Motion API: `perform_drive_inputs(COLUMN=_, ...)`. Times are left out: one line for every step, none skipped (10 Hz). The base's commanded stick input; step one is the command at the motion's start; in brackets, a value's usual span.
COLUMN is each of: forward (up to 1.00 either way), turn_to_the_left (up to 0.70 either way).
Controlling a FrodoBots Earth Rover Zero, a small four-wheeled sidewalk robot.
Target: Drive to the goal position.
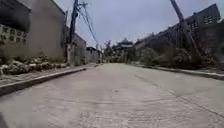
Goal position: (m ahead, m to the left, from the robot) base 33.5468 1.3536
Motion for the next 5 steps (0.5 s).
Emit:
perform_drive_inputs(forward=1.0, turn_to_the_left=0.0)
perform_drive_inputs(forward=1.0, turn_to_the_left=0.0)
perform_drive_inputs(forward=1.0, turn_to_the_left=0.0)
perform_drive_inputs(forward=1.0, turn_to_the_left=0.0)
perform_drive_inputs(forward=1.0, turn_to_the_left=0.0)
